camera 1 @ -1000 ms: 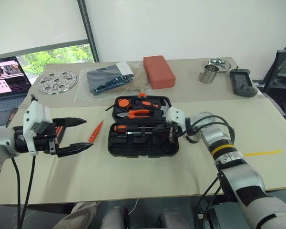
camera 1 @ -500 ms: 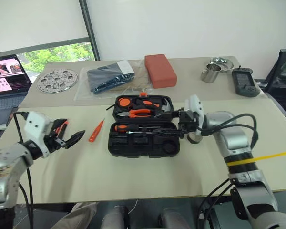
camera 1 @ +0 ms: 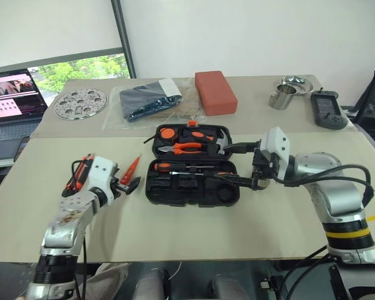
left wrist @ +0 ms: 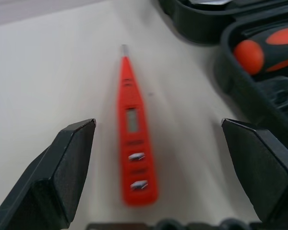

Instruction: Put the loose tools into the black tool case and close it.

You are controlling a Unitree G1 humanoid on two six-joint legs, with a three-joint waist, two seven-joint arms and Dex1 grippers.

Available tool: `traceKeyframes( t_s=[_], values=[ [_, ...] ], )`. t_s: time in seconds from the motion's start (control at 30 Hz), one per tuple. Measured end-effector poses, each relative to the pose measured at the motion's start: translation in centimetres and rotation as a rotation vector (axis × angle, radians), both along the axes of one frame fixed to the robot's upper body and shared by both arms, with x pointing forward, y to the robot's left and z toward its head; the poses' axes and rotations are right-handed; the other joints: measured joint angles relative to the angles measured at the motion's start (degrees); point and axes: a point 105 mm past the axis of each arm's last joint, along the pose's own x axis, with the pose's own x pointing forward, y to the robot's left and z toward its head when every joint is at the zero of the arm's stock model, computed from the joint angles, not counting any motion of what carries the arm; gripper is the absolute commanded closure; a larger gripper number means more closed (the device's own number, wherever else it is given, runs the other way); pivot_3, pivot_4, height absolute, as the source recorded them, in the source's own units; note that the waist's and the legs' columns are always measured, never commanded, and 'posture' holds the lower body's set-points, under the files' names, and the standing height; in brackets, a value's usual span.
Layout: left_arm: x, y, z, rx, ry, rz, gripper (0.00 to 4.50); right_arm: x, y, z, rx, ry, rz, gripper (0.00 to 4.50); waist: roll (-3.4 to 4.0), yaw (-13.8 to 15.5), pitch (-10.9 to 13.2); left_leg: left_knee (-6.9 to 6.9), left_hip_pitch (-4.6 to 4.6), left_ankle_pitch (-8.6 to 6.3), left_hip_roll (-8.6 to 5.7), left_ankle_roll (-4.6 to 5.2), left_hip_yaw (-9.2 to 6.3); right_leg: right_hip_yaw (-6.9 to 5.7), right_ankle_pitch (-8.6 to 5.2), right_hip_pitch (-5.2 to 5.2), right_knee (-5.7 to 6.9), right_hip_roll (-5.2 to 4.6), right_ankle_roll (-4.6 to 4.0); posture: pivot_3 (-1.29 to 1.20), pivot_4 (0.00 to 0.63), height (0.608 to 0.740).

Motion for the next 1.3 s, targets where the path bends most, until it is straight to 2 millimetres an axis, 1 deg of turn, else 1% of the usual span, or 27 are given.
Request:
traceKeyframes(
  t_s=[0.1,0.27,0.37,0.5,0.53,0.63,0.67,0.87,0.93,0.97,1.03,1.07,1.13,1.17,1.23,1.3],
  values=[
    [0.4,0.5,-0.4,-0.002,0.029,0.053,0.00,-0.2,0.0,0.4,0.003,-0.009,-0.008,0.03,-0.01,-0.03,0.01,-0.01,0.03,0.02,0.03,-0.03,-0.03,-0.01,0.00,0.01,0.00,0.04,0.00,0.00,0.150,0.740],
    [0.7,0.2,-0.5,-0.014,0.045,0.092,0.00,-0.3,-0.1,0.8,0.010,-0.006,-0.010,0.03,-0.01,0.26,0.01,0.01,0.06,0.01,-0.02,-0.02,-0.02,-0.02,-0.01,0.07,0.00,-0.02,0.01,0.00,0.150,0.740],
    [0.8,0.2,-0.5,-0.014,0.056,0.115,0.77,-0.3,-0.4,1.0,0.014,-0.007,-0.017,0.00,-0.01,0.27,0.00,0.01,0.10,0.02,-0.02,-0.02,-0.02,-0.02,-0.01,0.09,0.01,-0.01,0.01,0.00,0.150,0.740],
    [0.9,0.6,-0.4,-0.008,0.057,0.141,2.28,-0.2,-0.5,1.0,0.011,-0.005,-0.026,0.00,-0.01,0.28,0.00,0.01,0.09,0.02,-0.02,-0.03,-0.02,-0.01,-0.01,0.09,-0.01,-0.02,0.01,0.00,0.150,0.740],
    [0.9,0.7,-0.4,-0.004,0.056,0.143,2.57,-0.2,-0.6,1.1,0.010,-0.006,-0.027,0.00,-0.01,0.31,0.00,0.01,0.08,0.02,-0.03,-0.03,-0.02,-0.02,-0.01,0.09,-0.02,-0.02,0.01,0.00,0.150,0.740],
    [0.8,0.8,-0.5,0.006,0.055,0.147,3.76,-0.3,-0.5,1.2,0.024,-0.002,-0.019,0.00,-0.01,0.32,0.00,0.00,0.09,0.02,-0.03,-0.03,-0.02,-0.02,-0.01,0.10,-0.03,-0.03,0.01,0.00,0.150,0.740],
    [0.8,0.8,-0.5,0.007,0.054,0.147,4.02,-0.3,-0.5,1.2,0.025,-0.001,-0.017,0.00,0.00,0.30,0.00,0.00,0.09,0.02,-0.02,-0.03,-0.02,-0.02,-0.01,0.10,-0.03,-0.04,0.01,0.00,0.150,0.740],
    [0.4,1.1,-0.5,0.029,0.017,0.129,4.00,-0.4,-0.5,1.3,0.035,0.001,-0.010,0.00,-0.01,0.09,0.00,-0.04,0.08,0.01,0.00,-0.04,-0.01,-0.01,-0.01,0.09,-0.11,-0.02,0.01,0.00,0.150,0.740],
    [-0.1,1.2,0.1,0.072,-0.033,0.030,4.00,-0.5,-0.9,1.4,0.045,0.002,-0.020,0.00,-0.09,0.10,0.06,-0.11,0.04,0.04,0.03,-0.12,-0.01,-0.04,0.00,0.06,-0.21,-0.02,-0.01,0.00,0.150,0.740],
    [-0.2,1.2,0.6,0.083,-0.060,-0.009,4.00,-0.5,-1.3,1.5,0.052,0.005,-0.029,0.00,-0.11,0.22,0.07,-0.15,0.00,0.06,0.05,-0.15,-0.02,-0.10,0.03,0.07,-0.31,-0.03,-0.05,0.00,0.150,0.740],
    [-0.5,0.9,2.7,0.115,-0.147,-0.164,4.00,-0.7,-1.8,1.4,0.053,0.016,-0.033,0.00,-0.13,0.44,0.09,-0.24,-0.03,0.05,0.05,-0.16,-0.01,-0.17,0.06,0.08,-0.46,-0.06,-0.08,0.00,0.150,0.740],
    [-0.7,0.6,4.0,0.103,-0.189,-0.255,4.00,-0.9,-2.1,1.2,0.050,0.024,-0.032,0.00,-0.13,0.63,0.09,-0.33,-0.02,0.01,0.00,-0.22,-0.01,-0.21,0.07,0.09,-0.50,-0.15,-0.09,0.00,0.150,0.740],
    [-0.8,0.0,6.0,0.081,-0.257,-0.360,4.00,-1.1,-2.4,0.8,0.046,0.039,-0.038,0.00,-0.13,0.84,0.09,-0.46,-0.02,-0.02,-0.05,-0.23,0.01,-0.23,0.07,0.08,-0.56,-0.26,-0.08,0.00,0.150,0.740],
    [-0.9,-0.6,7.1,0.052,-0.280,-0.441,4.00,-1.2,-2.6,0.5,0.045,0.047,-0.036,0.00,-0.14,0.96,0.09,-0.46,-0.05,0.03,-0.07,-0.14,0.01,-0.24,0.07,0.08,-0.57,-0.25,-0.08,0.00,0.150,0.740],
    [-1.1,-1.7,8.7,0.026,-0.313,-0.566,4.00,-1.4,-2.8,0.4,0.041,0.051,-0.033,0.00,-0.13,0.90,0.09,-0.45,-0.08,0.04,-0.07,-0.09,0.02,-0.22,0.07,0.05,-0.58,-0.19,-0.07,0.00,0.150,0.740],
    [-1.3,-2.6,9.3,0.028,-0.302,-0.678,4.00,-1.7,-3.3,0.1,0.034,0.065,-0.039,0.00,-0.13,0.87,0.09,-0.46,-0.09,0.04,-0.06,-0.09,0.01,-0.21,0.06,0.05,-0.62,-0.09,-0.06,0.00,0.150,0.740]
  ],
)
